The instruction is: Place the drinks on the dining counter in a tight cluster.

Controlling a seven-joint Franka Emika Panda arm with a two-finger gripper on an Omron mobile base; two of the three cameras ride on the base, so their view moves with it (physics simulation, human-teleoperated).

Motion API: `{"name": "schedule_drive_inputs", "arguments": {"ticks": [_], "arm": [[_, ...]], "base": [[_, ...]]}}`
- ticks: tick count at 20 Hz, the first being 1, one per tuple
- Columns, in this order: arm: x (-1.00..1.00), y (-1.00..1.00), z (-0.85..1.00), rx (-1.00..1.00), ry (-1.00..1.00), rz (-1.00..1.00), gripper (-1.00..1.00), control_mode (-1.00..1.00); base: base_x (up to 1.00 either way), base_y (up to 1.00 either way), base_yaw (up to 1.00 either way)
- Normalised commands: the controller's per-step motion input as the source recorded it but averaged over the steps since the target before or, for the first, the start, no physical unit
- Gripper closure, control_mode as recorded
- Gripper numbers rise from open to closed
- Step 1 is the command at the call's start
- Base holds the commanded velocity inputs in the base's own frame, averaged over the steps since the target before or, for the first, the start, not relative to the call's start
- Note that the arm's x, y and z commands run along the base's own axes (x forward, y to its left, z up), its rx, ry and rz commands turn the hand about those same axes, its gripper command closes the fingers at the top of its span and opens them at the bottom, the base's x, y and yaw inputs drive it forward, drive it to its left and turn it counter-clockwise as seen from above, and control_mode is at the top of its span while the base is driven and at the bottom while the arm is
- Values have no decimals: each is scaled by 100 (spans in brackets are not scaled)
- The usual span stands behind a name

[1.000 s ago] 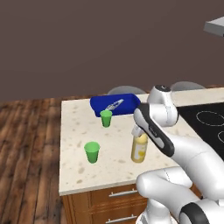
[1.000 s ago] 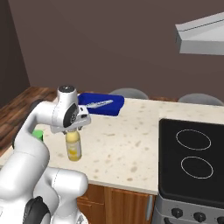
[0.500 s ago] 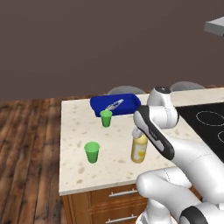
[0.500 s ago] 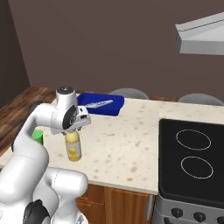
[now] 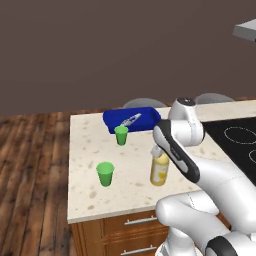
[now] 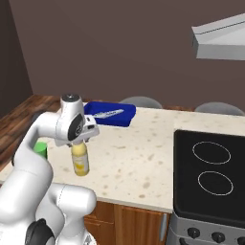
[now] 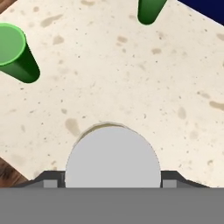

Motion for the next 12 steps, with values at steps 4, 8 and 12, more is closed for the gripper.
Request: {"name": "schedule_drive_inputs", "arguments": {"ticks": [4, 8, 12], "arm": [[-11, 0, 20, 0, 0, 0, -100, -100], [-12, 0, 9, 0, 0, -3, -100, -100], [-27, -4, 14, 0, 0, -7, -100, -100]], "base": [[0, 0, 0], [0, 0, 0], [0, 0, 0]]}}
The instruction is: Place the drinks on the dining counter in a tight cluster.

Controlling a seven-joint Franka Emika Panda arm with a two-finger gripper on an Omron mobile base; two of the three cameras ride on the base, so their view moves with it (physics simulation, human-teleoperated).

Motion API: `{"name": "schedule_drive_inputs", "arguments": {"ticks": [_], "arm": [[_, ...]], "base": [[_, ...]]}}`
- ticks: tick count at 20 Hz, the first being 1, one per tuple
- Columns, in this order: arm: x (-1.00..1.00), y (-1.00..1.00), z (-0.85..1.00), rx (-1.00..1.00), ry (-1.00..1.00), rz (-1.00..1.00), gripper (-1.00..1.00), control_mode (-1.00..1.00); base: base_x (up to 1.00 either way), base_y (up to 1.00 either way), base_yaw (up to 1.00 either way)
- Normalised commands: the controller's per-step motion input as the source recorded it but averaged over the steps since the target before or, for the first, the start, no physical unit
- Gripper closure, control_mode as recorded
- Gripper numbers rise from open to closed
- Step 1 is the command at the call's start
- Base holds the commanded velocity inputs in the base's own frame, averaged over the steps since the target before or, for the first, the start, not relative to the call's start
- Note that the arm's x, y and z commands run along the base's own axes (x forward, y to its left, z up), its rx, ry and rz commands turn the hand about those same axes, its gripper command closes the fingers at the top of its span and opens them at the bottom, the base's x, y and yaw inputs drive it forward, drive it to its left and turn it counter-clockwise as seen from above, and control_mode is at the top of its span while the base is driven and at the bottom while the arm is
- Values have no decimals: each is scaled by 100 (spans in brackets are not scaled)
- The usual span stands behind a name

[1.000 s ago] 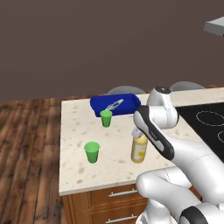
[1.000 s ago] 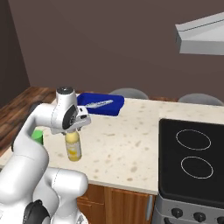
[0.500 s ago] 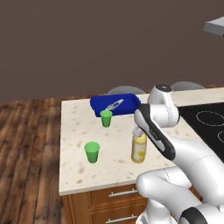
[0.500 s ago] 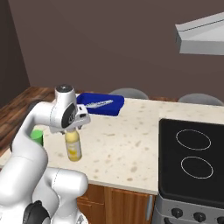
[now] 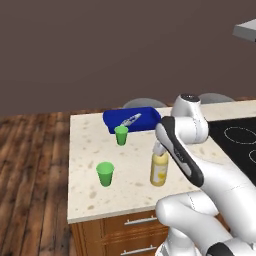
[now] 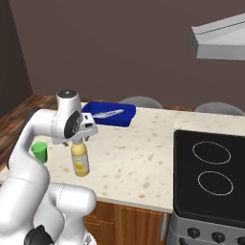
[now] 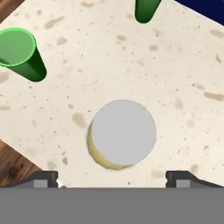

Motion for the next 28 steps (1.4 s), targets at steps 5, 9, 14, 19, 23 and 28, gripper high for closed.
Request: {"name": "schedule_drive_inputs", "arguments": {"ticks": [5, 9, 14, 19, 23, 28], "arm": [[-49, -15, 4, 0, 0, -23, -100, -100], [-52, -22, 1, 0, 0, -26, -100, -100], [-40, -6, 5, 0, 0, -20, -100, -100], [-19, 0, 4, 0, 0, -6, -100, -100], [0, 0, 0, 0, 0, 0, -100, -100], [-5, 0, 0, 0, 0, 0, -100, -100]], "base": [[0, 0, 0], [0, 0, 0], [0, 0, 0], [0, 0, 0], [0, 0, 0], [0, 0, 0]]}}
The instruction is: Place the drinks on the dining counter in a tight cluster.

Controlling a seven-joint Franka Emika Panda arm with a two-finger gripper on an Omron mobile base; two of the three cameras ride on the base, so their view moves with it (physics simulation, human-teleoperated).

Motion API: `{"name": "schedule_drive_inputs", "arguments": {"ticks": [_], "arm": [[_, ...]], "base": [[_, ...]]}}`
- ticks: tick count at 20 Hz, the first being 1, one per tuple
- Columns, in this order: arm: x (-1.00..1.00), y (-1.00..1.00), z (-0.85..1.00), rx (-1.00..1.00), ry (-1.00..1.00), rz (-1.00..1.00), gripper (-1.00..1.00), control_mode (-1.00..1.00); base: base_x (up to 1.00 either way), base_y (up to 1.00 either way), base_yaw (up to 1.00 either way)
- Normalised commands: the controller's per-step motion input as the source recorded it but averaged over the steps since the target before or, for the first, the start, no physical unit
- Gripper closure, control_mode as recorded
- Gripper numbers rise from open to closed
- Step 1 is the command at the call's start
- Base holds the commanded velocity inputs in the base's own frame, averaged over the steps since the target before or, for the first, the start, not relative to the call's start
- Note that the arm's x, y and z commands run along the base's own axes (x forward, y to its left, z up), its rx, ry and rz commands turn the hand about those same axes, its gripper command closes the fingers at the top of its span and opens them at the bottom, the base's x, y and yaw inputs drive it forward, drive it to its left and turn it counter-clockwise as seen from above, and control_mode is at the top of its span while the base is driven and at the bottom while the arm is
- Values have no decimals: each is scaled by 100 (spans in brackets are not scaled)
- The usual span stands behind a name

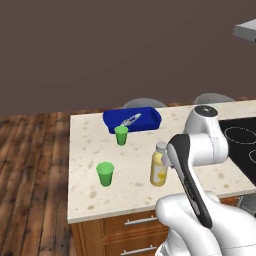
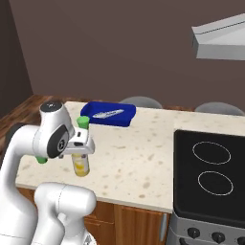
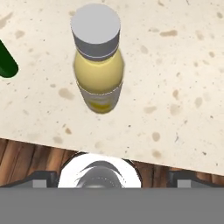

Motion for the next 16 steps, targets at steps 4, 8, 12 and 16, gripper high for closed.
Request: {"name": "schedule_drive_inputs", "arguments": {"ticks": [4, 8, 12, 16], "arm": [[0, 0, 0, 0, 0, 0, -100, 100], [0, 0, 0, 0, 0, 0, -100, 100], [0, 0, 0, 0, 0, 0, -100, 100], [0, 0, 0, 0, 0, 0, -100, 100]], "base": [[-41, -5, -6], [-58, -15, -19], [-39, -9, -45], [0, 7, -92]]}}
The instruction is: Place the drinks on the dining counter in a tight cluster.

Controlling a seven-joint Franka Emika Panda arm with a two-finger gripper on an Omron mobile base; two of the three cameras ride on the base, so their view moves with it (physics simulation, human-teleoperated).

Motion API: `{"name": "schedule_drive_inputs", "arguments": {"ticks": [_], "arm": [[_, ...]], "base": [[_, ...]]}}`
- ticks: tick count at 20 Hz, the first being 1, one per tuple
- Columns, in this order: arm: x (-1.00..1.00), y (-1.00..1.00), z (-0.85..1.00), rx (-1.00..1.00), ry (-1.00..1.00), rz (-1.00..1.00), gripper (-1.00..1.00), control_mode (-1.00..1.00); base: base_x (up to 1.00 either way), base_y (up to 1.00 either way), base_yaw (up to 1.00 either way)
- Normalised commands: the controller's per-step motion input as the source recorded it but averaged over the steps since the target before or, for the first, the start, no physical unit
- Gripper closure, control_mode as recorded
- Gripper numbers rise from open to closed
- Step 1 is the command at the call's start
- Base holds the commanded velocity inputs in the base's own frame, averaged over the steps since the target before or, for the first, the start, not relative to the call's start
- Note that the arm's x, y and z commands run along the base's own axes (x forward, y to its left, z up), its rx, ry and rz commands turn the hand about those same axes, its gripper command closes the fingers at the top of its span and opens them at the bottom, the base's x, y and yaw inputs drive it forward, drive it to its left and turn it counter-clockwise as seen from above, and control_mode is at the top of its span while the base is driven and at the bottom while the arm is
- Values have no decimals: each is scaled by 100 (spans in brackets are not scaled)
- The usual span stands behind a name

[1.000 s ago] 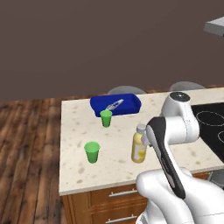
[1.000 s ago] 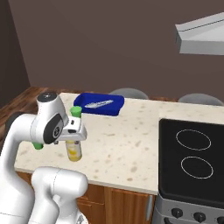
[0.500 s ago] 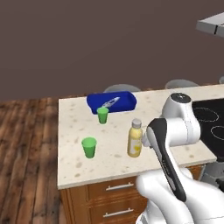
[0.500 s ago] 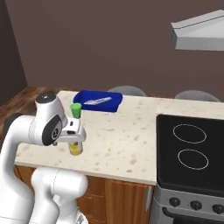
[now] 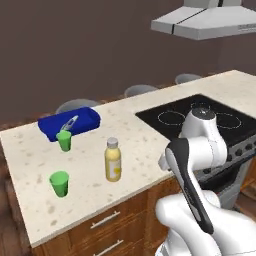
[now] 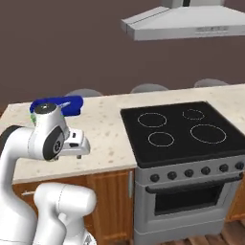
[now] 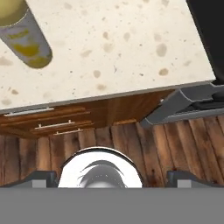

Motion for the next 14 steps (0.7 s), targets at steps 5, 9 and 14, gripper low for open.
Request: {"name": "schedule_drive_inputs", "arguments": {"ticks": [5, 9, 14], "arm": [[0, 0, 0, 0, 0, 0, -100, 100], [0, 0, 0, 0, 0, 0, -100, 100], [0, 0, 0, 0, 0, 0, -100, 100]], "base": [[0, 5, -94], [0, 2, -96], [0, 0, -97]]}}
